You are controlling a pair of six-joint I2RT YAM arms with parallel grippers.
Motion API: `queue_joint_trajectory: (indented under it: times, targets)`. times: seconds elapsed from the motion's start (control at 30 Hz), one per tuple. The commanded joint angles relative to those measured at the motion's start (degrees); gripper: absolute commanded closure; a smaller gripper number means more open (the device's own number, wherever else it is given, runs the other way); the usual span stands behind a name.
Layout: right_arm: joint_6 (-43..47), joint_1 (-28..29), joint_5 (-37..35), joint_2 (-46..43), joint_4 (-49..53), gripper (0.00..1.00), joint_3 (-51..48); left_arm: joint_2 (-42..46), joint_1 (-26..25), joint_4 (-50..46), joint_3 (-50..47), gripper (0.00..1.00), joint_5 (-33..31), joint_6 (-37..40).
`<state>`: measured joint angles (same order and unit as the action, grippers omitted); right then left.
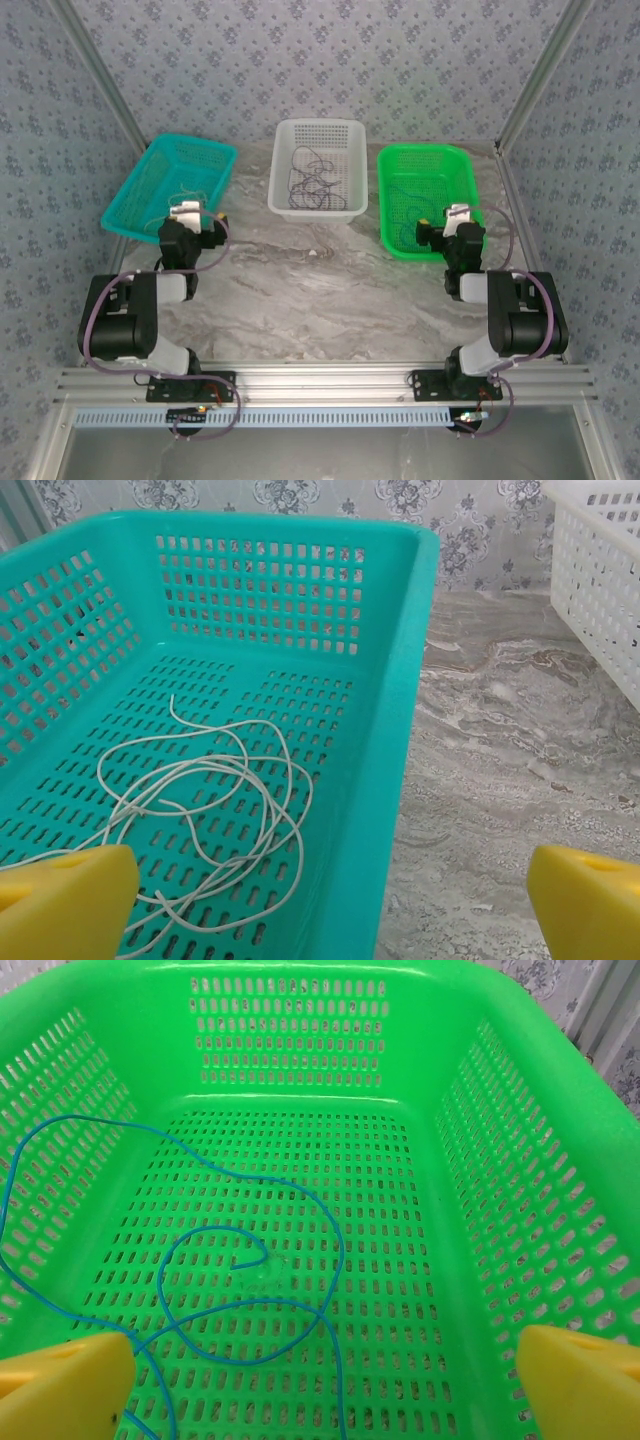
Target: Untangle the cables
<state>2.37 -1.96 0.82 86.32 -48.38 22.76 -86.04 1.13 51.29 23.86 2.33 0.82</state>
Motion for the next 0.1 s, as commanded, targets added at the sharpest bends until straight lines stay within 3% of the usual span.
queue_joint_trajectory:
  times: [0.0, 0.07]
  targets:
    - [-0.6, 0.2, -1.1, 0.8, 2.2, 0.0, -0.4, -1.8, 0.5, -4.2, -0.5, 0.0, -0.6, -1.5]
    - [-0.7, 0.0, -0.8, 0.8, 2.2, 0.0, -0.4, -1.8, 0.5, -4.2, -0.5, 0.0, -0.6, -1.5]
